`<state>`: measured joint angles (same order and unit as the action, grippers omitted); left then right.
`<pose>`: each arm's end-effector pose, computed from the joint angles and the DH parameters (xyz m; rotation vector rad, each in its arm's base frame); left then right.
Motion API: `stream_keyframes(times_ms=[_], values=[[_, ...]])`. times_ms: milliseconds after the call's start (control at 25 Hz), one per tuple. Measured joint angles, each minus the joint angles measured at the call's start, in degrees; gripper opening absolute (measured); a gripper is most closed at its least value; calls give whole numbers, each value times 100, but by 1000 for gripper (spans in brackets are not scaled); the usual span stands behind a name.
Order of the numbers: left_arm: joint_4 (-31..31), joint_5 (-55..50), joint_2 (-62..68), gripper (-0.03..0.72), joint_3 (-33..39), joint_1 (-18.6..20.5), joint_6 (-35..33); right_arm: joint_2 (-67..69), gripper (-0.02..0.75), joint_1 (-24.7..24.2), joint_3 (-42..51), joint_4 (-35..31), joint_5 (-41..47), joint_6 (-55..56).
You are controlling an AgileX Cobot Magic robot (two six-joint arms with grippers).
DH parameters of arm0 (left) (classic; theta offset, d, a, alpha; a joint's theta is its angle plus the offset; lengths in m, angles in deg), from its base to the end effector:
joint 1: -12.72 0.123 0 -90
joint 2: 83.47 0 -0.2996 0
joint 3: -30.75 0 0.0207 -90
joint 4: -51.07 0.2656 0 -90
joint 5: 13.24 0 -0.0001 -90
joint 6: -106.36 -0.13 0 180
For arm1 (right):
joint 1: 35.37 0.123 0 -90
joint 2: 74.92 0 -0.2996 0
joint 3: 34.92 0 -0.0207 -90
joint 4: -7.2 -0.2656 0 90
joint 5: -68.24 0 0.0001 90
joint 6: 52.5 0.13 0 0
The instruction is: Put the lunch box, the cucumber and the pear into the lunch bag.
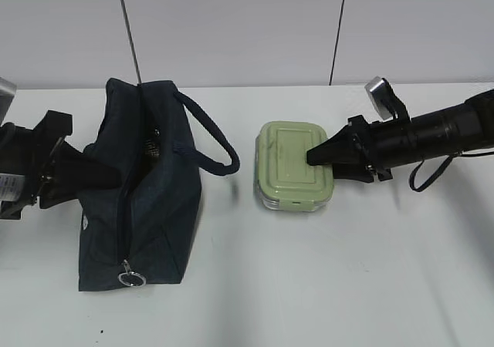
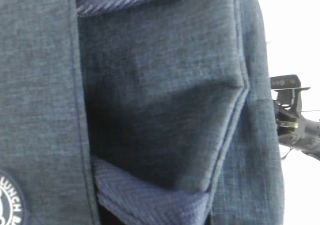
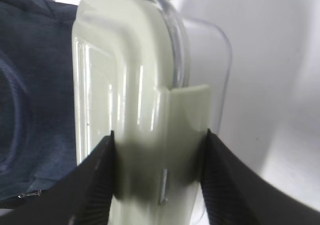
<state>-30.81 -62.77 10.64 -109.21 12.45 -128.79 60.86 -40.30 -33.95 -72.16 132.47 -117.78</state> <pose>0.2768 -0.0993 0.1829 -0.1101 2.4395 -1.2322 0.4430 0.0773 0.0968 -0.1522 2.3832 1.4168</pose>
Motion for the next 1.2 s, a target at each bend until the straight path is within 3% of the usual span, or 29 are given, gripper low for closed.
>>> stream_keyframes(times_ms=[480, 920, 1200], values=[[1, -2, 0, -19, 0, 0, 0, -1209, 372, 144, -822, 25, 67, 502], [1, -2, 0, -19, 0, 0, -93, -1378, 372, 1658, -1147, -1097, 172, 535], [-95, -2, 0, -19, 0, 0, -108, -1367, 372, 2429, -1147, -1217, -383, 472]])
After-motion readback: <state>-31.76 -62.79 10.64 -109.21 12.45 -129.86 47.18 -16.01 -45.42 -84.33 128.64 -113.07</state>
